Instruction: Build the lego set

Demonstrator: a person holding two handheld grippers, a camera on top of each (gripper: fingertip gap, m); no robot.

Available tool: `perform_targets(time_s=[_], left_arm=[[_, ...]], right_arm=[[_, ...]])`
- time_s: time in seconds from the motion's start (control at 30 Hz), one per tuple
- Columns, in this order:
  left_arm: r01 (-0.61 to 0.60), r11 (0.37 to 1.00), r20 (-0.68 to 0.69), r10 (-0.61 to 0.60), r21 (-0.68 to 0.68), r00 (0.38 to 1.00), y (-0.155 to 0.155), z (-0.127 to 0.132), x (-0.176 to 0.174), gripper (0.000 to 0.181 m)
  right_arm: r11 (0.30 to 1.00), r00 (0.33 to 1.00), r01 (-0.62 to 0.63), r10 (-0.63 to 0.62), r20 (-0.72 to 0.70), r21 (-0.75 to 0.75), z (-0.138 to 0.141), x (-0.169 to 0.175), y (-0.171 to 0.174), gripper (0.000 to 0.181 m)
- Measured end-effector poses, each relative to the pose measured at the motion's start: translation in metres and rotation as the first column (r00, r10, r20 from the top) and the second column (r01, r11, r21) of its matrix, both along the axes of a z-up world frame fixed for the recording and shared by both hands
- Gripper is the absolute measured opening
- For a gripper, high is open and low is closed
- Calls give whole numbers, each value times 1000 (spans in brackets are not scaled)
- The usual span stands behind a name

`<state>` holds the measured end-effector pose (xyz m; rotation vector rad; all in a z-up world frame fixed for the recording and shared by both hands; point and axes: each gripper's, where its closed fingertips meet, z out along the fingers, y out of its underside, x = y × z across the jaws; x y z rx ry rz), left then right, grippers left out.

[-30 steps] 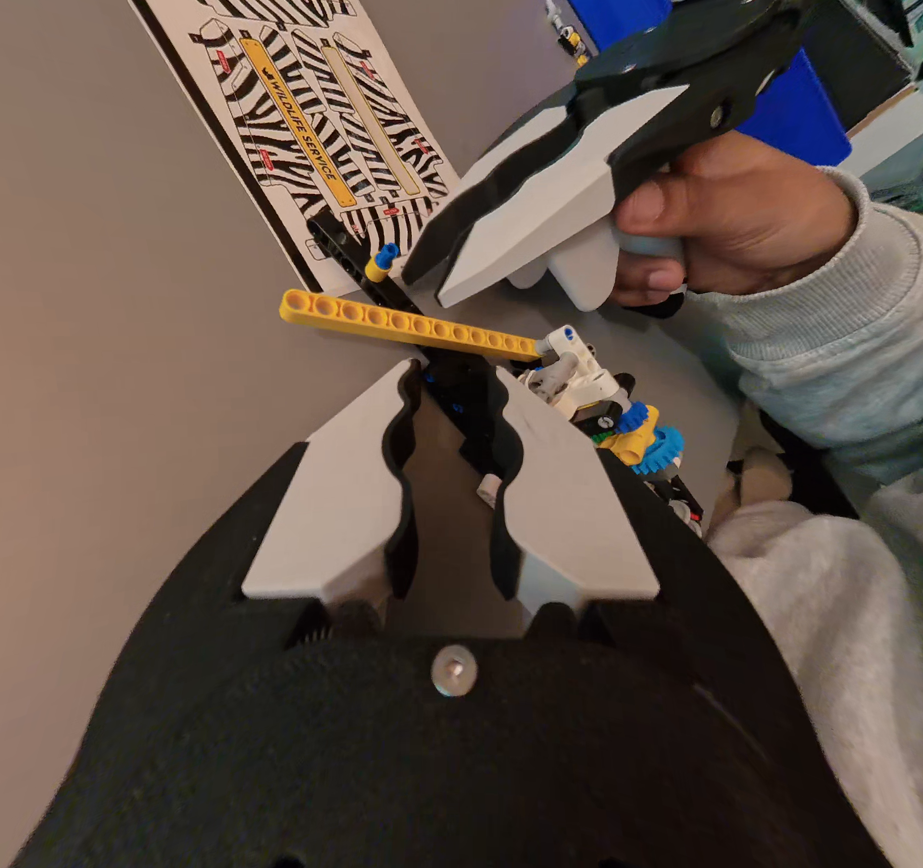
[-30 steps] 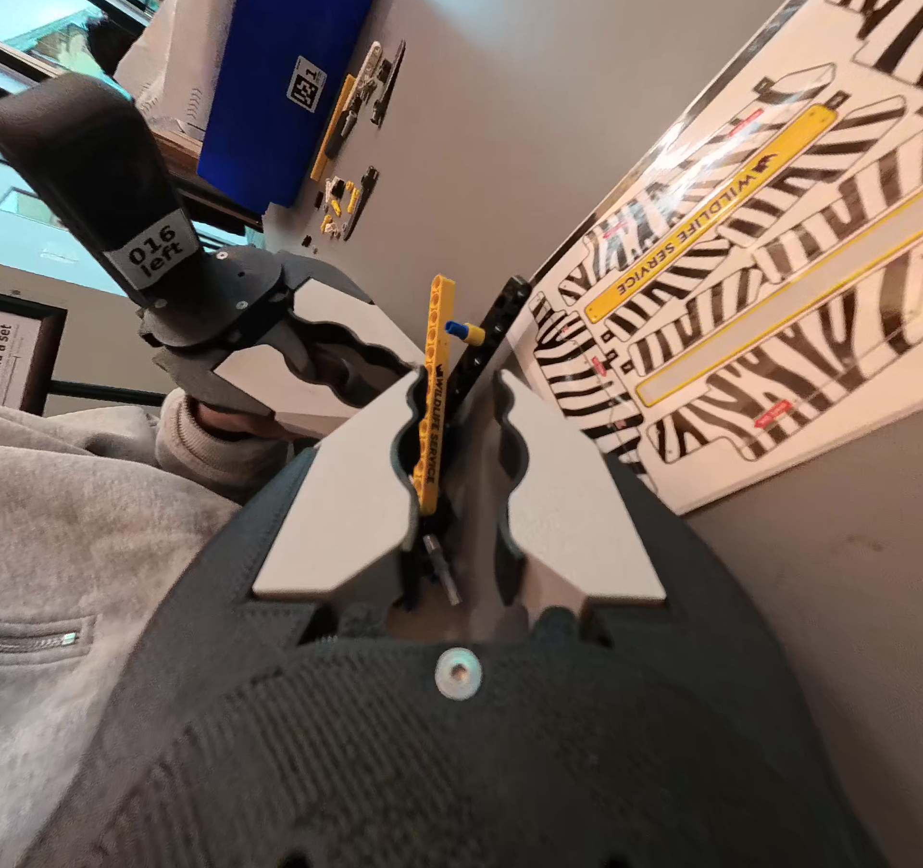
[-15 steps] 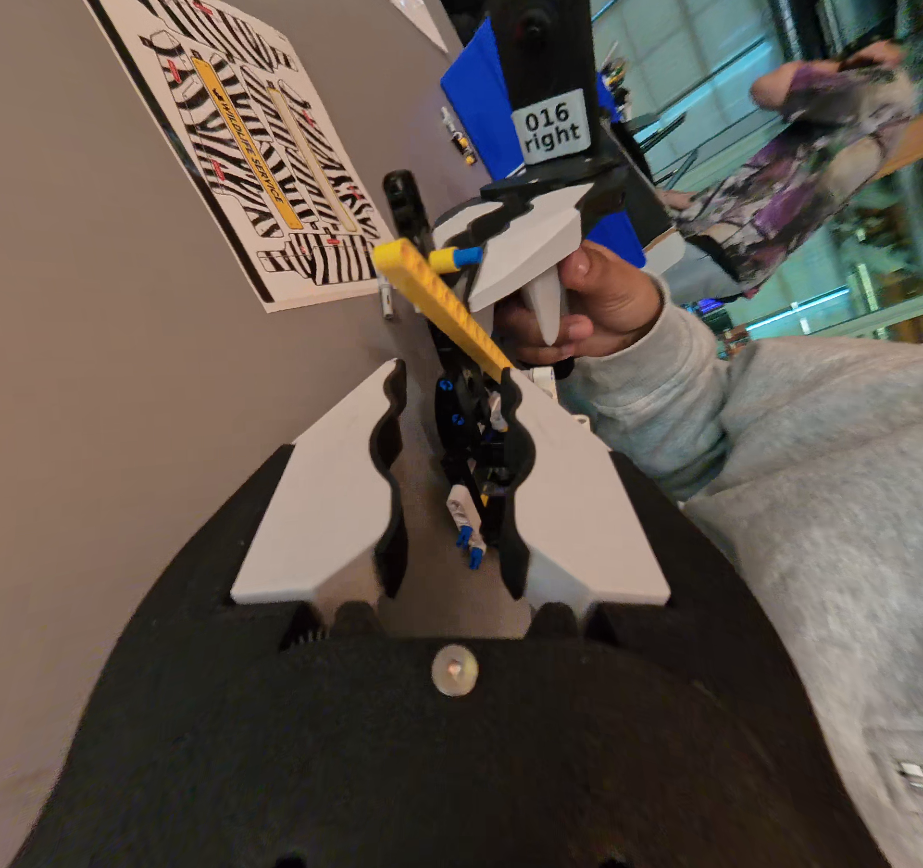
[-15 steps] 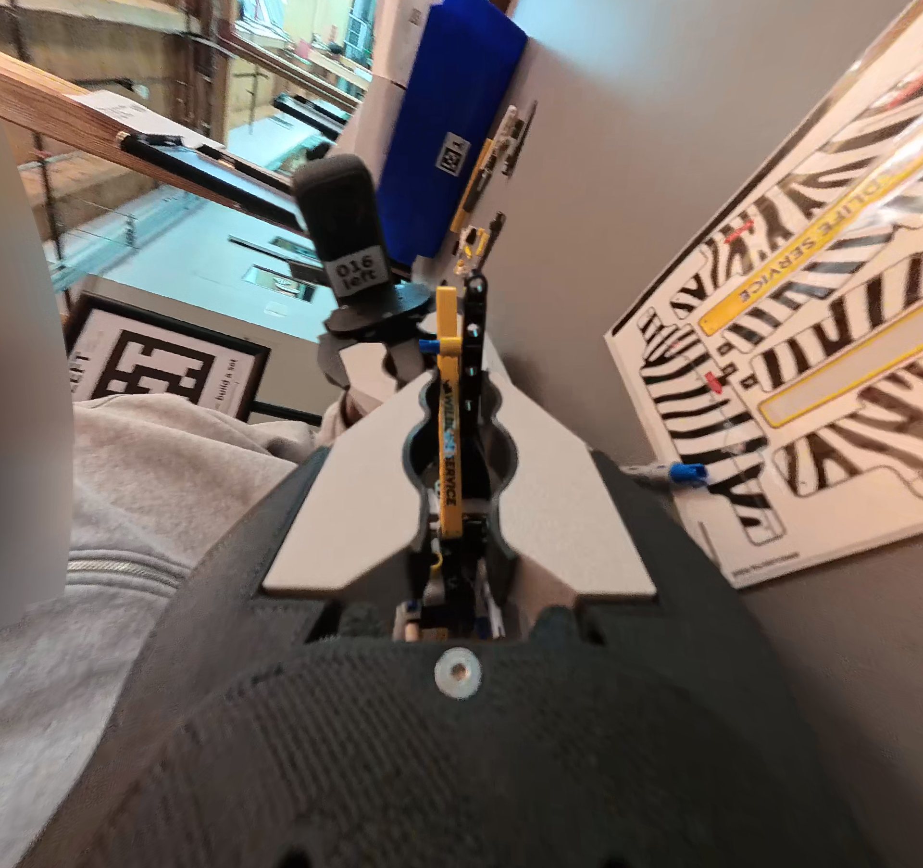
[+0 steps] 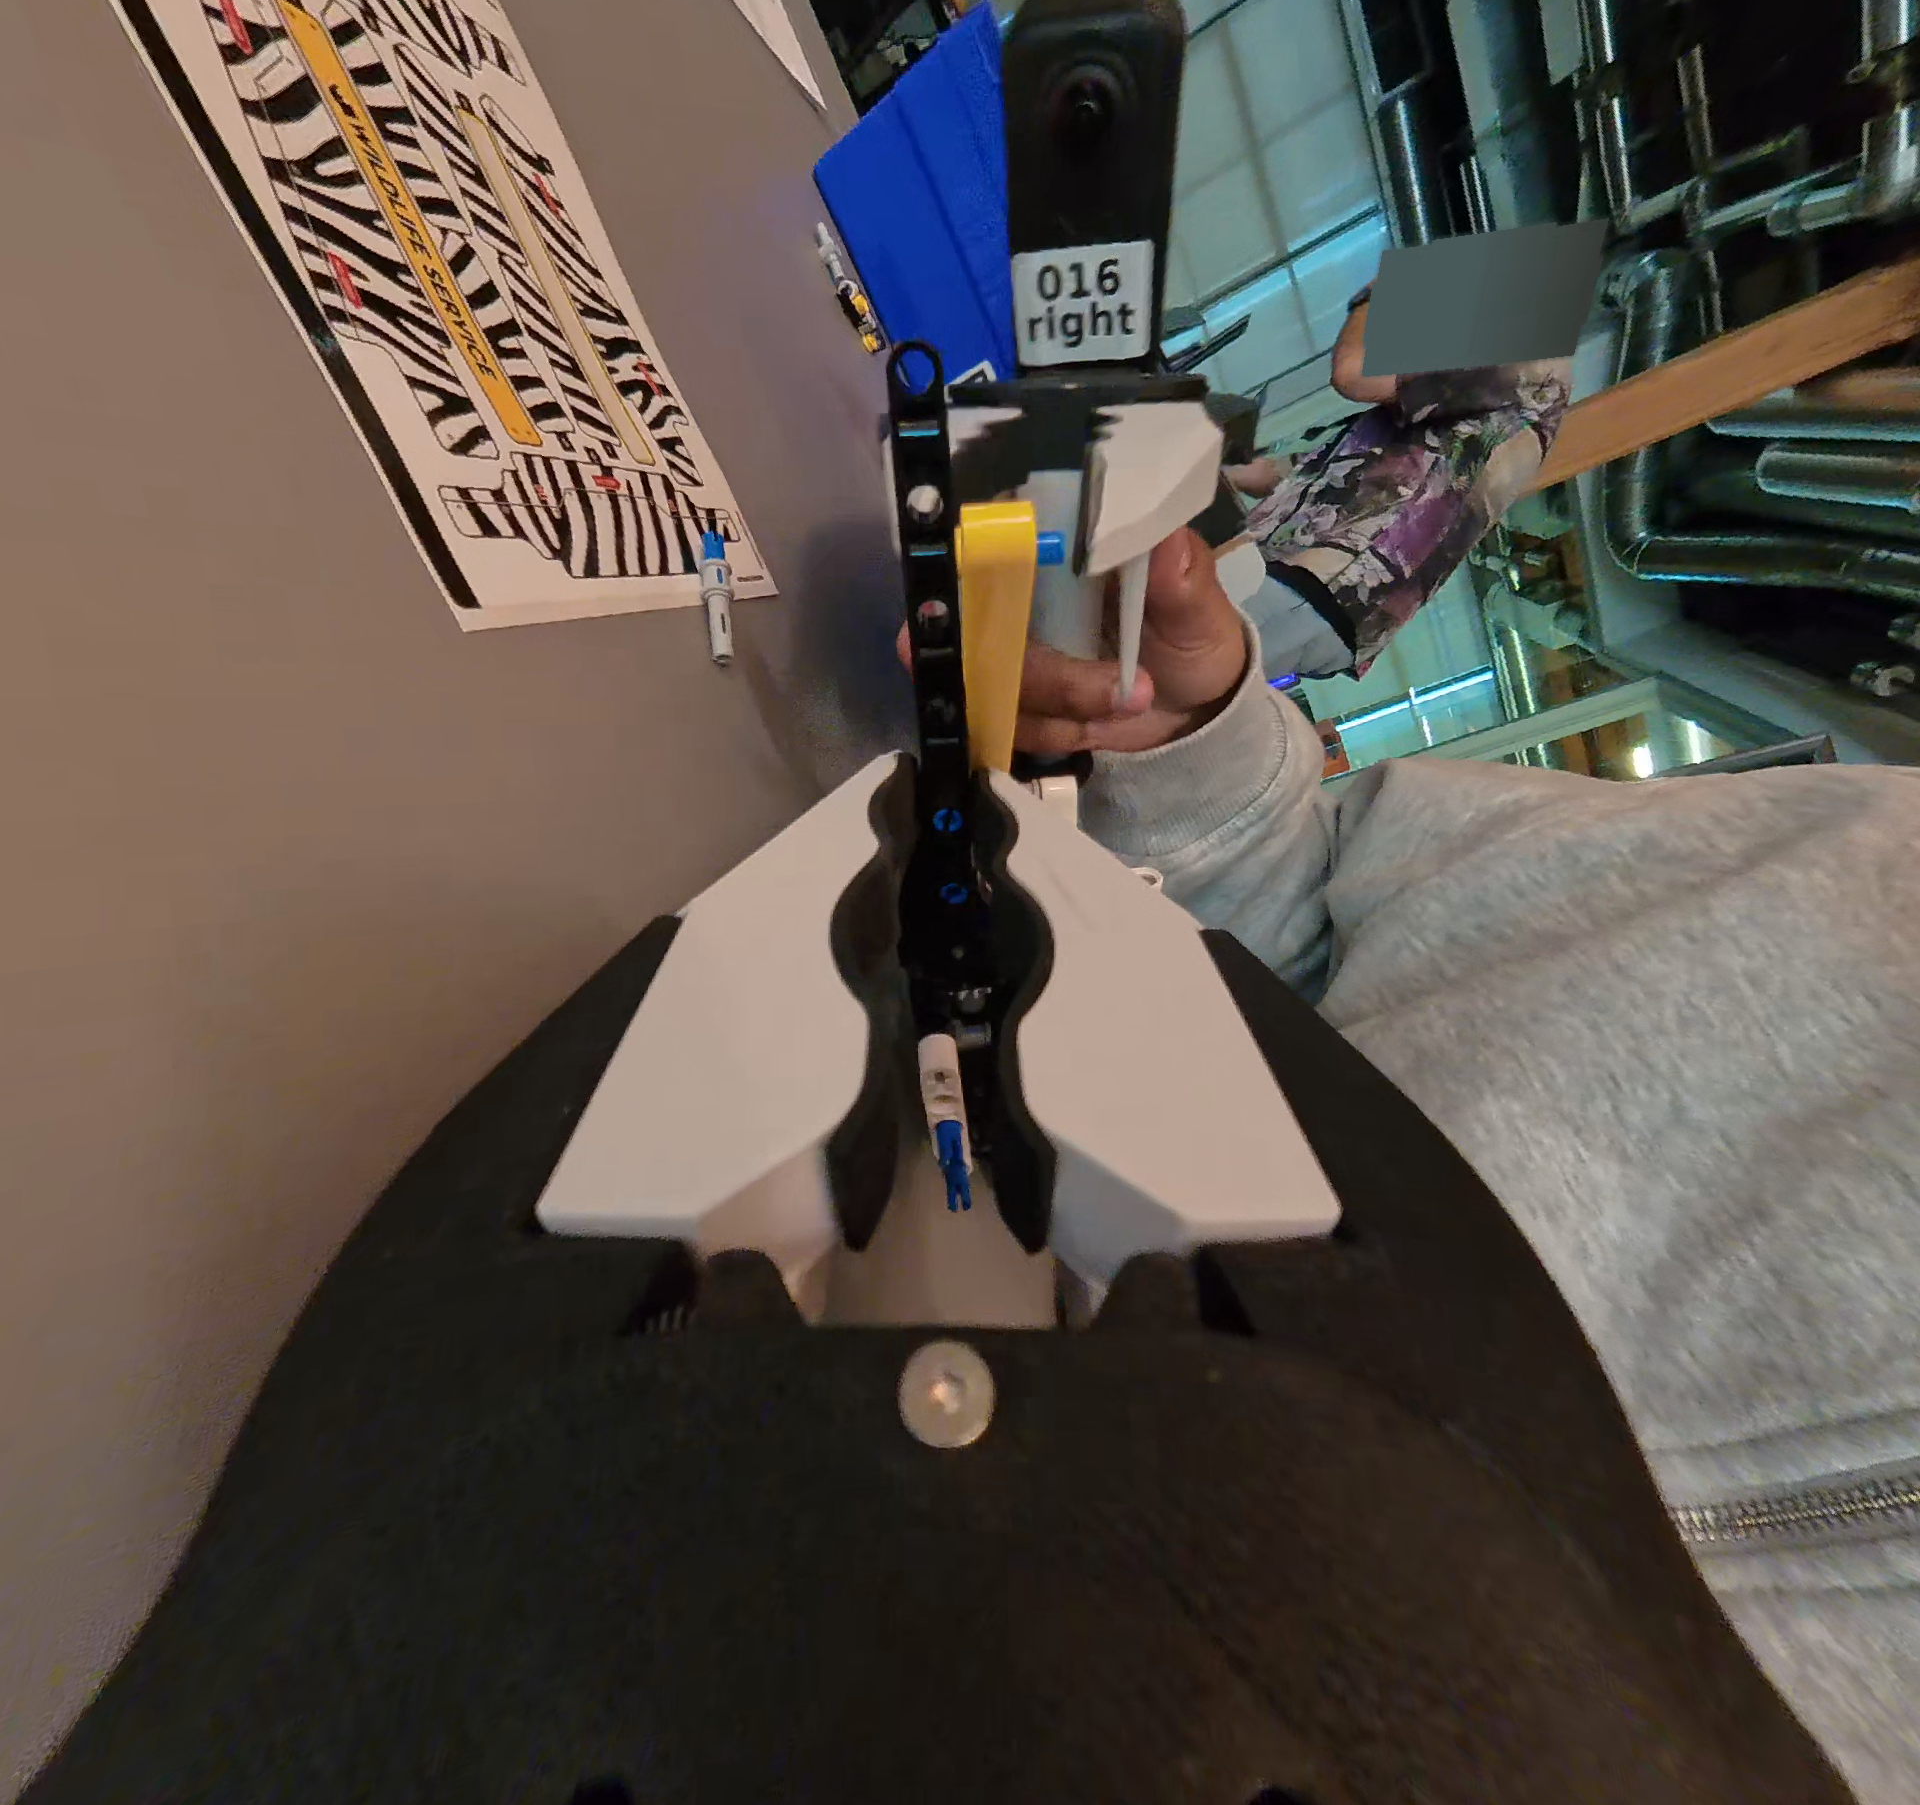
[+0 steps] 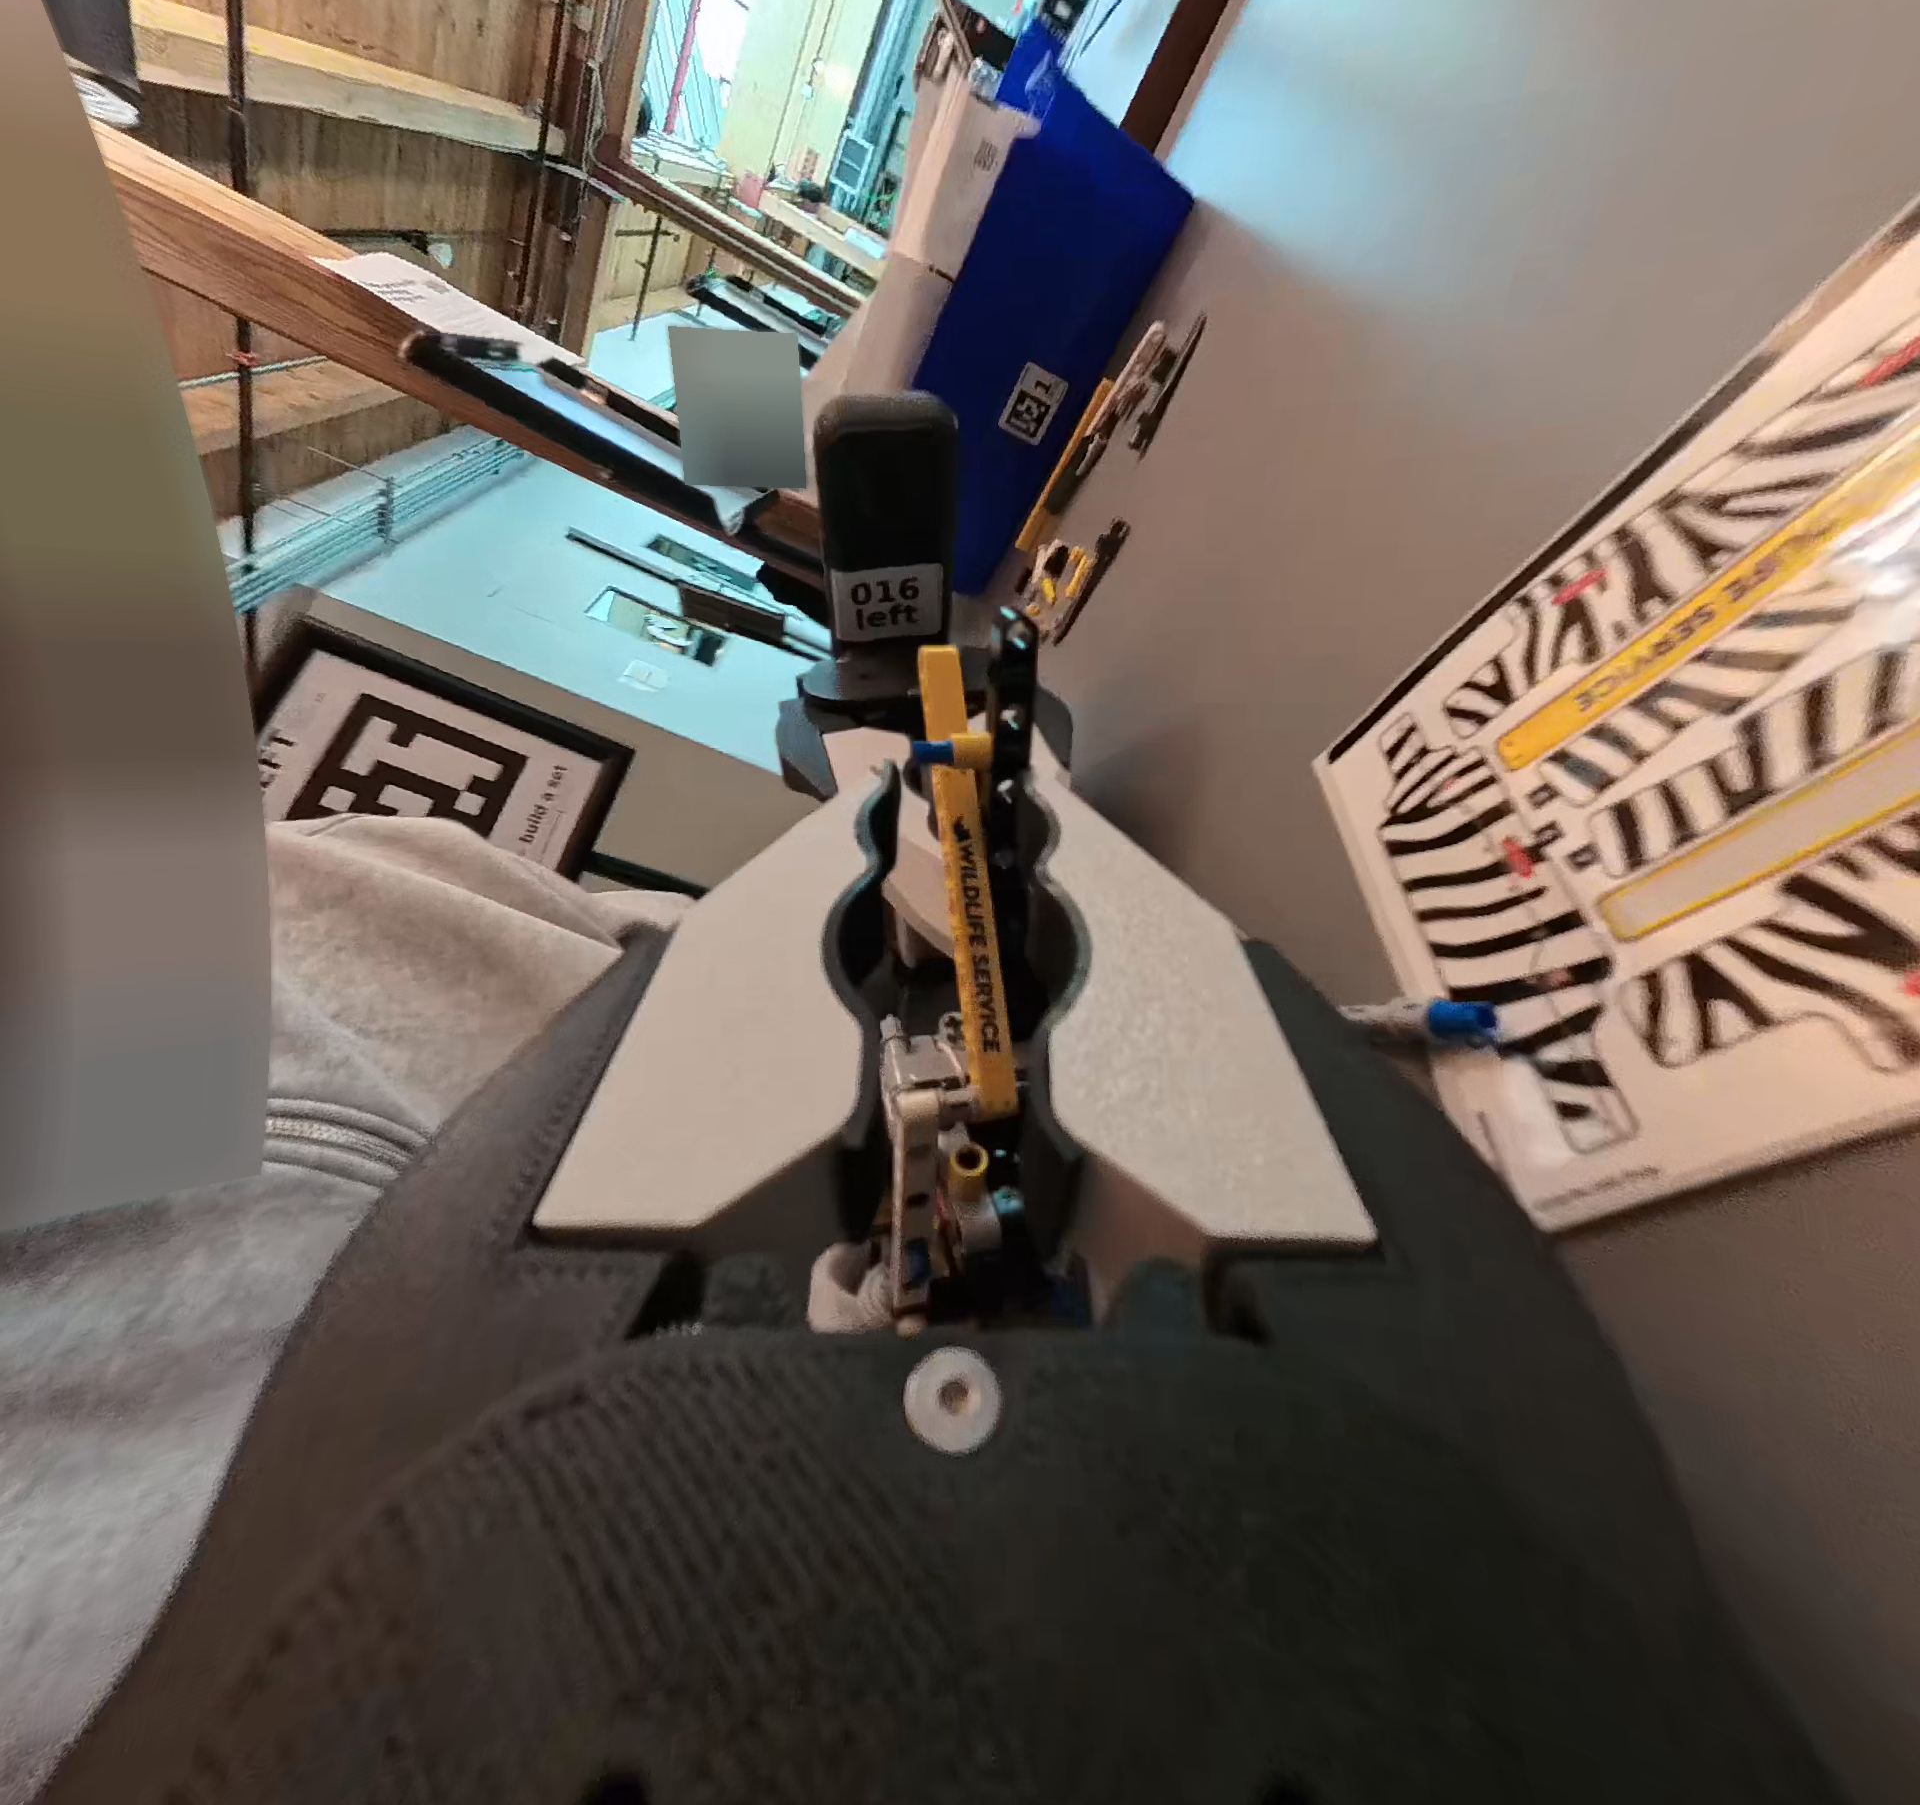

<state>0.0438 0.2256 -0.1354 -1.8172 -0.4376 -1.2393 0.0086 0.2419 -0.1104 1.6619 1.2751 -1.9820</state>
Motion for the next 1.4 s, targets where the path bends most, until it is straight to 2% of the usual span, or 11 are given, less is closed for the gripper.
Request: perform_targets(time_s=[0.07, 0.13, 0.2, 0.3, 0.4, 0.53, 0.6, 0.7, 0.8, 1.03, 1.4], left_arm=[[-5, 1000, -6, 5, -9, 1000, 0, -2, -1, 7], [-9, 1000, -7, 9, -17, 1000, 1, -3, -1, 7], [-11, 1000, -9, 11, -21, 1000, 1, -4, -2, 7], [-9, 1000, -3, 9, -23, 1000, 0, -4, -2, 7], [-7, 1000, 9, 7, -28, 1000, 0, -4, -2, 7], [-9, 999, 6, 9, -37, 1000, 0, -6, -3, 8], [-6, 999, 19, 7, -43, 1000, 0, -6, -3, 8], [-5, 999, 29, 7, -50, 1000, 0, -7, -5, 8], [-16, 998, -2, 16, -58, 1000, 1, -9, -8, 8], [-59, 994, -75, 52, -92, 996, 3, -18, -16, 13], [-49, 998, 3, 49, -48, 999, 2, -9, -20, 33]], right_arm=[[994, 999, 46, -43, -31, 97, 0, 0, 13, 20], [949, 995, 94, -84, -47, 302, -11, 2, 29, 20], [838, 995, 100, -81, -59, 537, -27, 5, 42, 24], [580, 999, 20, 21, -40, 815, -52, 13, 53, 32], [394, 988, -33, 149, -29, 918, -62, 15, 54, 35], [316, 954, -113, 298, 14, 942, -73, 13, 46, 36], [284, 934, -143, 355, 35, 948, -79, 13, 42, 37], [263, 911, -154, 411, 34, 952, -79, 13, 36, 13], [263, 909, -159, 415, 38, 952, -78, 15, 33, 8], [445, 971, -63, 235, -48, 893, -42, 4, 16, 8], [253, 974, -106, 220, 50, 962, -39, 2, -2, 7]])
